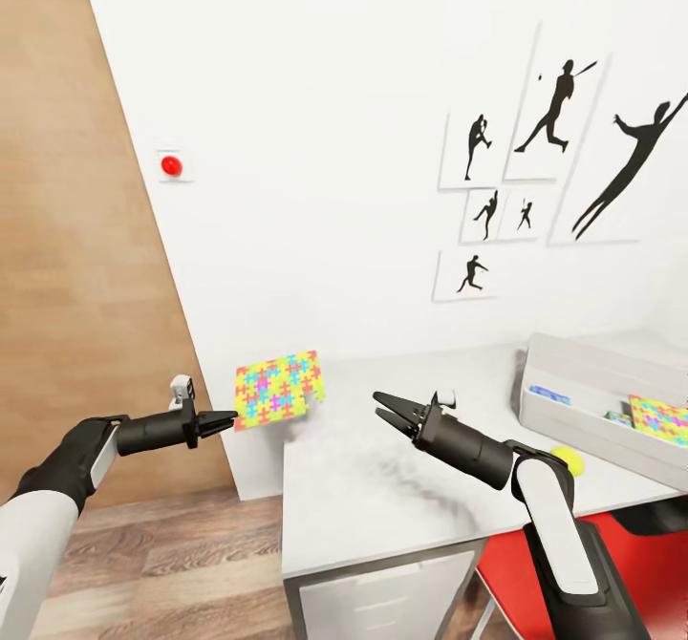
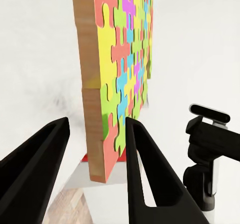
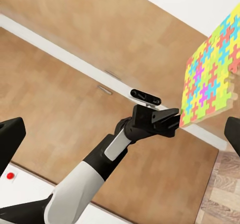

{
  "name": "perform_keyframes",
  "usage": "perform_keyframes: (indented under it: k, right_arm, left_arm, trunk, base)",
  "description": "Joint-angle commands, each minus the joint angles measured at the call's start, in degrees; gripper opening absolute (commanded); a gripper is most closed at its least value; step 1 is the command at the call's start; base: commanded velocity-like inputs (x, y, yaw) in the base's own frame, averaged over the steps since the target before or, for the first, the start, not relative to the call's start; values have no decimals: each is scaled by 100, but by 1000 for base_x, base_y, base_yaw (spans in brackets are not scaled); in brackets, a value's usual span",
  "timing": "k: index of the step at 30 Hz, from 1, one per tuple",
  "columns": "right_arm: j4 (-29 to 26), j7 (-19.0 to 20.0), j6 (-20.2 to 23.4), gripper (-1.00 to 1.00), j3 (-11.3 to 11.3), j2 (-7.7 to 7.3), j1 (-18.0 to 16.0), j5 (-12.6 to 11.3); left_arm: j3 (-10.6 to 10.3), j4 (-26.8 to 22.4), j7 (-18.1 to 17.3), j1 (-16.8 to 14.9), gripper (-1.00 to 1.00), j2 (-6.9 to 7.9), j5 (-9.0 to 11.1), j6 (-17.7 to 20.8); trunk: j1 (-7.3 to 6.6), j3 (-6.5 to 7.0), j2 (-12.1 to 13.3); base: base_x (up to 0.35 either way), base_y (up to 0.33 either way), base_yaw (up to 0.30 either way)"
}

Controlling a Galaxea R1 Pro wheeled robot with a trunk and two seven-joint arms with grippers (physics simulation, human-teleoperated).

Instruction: Put all the toys in the child's room - the three board games (two on the bed and one on the table), the two jigsaw puzzles on the table, and the tennis ball on the table - inside the toy box on the table in the child's room.

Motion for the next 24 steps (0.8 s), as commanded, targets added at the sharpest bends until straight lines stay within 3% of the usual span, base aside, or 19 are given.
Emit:
perform_keyframes:
  k: [1, 24]
  right_arm:
    - [0, 45, 33, 100, -14, 7, -5, 44]
    - [13, 54, -176, 100, 3, 0, -5, 44]
  left_arm:
    - [0, -1, -14, -3, -100, 1, 2, 56]
    - [2, 0, -2, -3, -100, 33, 0, 21]
  trunk:
    - [-22, 15, 37]
    - [-527, 579, 959]
  base:
    - [0, 0, -71]
    - [0, 0, -170]
